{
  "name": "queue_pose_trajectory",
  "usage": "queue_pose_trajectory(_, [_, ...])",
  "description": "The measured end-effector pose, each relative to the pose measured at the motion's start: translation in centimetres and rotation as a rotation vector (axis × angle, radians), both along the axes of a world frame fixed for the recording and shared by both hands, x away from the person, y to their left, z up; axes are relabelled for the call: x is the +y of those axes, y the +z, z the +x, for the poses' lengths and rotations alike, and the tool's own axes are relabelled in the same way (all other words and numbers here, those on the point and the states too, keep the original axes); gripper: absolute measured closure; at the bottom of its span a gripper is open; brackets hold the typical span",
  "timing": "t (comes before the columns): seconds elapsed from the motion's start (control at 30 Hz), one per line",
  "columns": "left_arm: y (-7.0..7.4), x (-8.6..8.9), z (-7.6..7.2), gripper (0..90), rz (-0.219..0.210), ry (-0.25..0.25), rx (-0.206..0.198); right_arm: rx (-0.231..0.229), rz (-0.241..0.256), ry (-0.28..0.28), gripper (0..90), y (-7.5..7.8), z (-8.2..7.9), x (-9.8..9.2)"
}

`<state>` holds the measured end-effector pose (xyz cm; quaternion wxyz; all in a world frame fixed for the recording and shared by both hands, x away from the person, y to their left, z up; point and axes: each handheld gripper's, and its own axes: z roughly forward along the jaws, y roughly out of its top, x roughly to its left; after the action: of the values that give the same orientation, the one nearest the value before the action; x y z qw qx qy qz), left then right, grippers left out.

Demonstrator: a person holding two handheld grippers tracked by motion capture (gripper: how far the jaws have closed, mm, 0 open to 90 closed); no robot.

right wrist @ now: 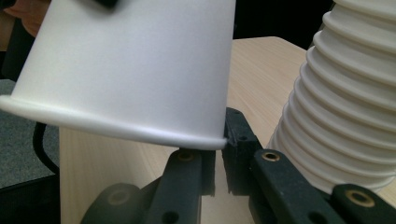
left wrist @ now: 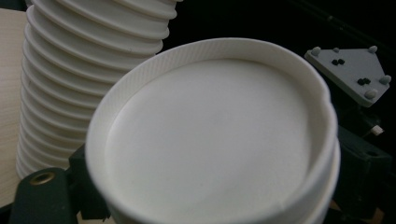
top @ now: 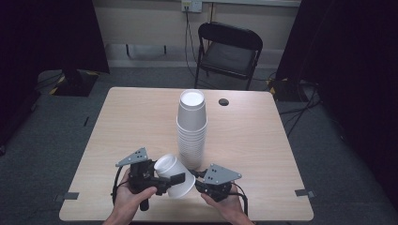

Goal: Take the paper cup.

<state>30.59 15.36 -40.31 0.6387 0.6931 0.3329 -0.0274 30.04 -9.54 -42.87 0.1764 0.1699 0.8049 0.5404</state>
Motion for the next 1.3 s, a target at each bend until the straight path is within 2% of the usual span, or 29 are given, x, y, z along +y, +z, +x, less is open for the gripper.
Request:
queue_pose_trajectory(0.17, [0.3,0.0,-0.1,14.4,-0.003,0.012,-0.031,-0.016,0.007,-0.017,84.7,0.2,0.0,0.0])
queue_pose_trajectory(0.4, [0.4,0.1,0.0,13.8,0.013,0.003,-0.034,-0.005,0.003,-0.004,84.9,0.0,0.0,-0.1])
queue_pose_trajectory(0.53, [0.3,0.2,0.1,13.3,0.006,0.007,-0.053,-0.004,-0.002,0.002,85.1,-0.1,-0.1,-0.1])
queue_pose_trajectory(0.73, [0.4,0.1,-0.1,15.3,-0.003,-0.004,-0.033,-0.017,0.016,0.004,82.7,-0.2,-0.2,-0.2])
queue_pose_trajectory(0.83, [0.3,-0.2,-0.1,15.7,-0.005,-0.037,-0.01,-0.032,0.042,0.003,69.0,0.0,-0.1,-0.3])
queue_pose_trajectory(0.9, [0.3,-0.4,0.0,17.2,-0.02,-0.05,0.006,-0.041,0.049,0.01,68.5,0.2,-0.3,-0.3])
queue_pose_trajectory(1.03, [0.3,-0.2,0.1,17.1,-0.043,-0.053,0.03,-0.057,0.049,0.004,78.8,0.2,-0.4,-0.3])
queue_pose_trajectory(1.13, [0.1,0.0,0.2,15.9,-0.061,-0.052,0.034,-0.055,0.051,0.004,81.3,0.3,-0.4,-0.4])
queue_pose_trajectory(1.3, [0.5,0.8,0.4,15.4,-0.067,-0.022,-0.006,-0.055,0.049,0.012,83.8,0.5,-0.4,-0.5])
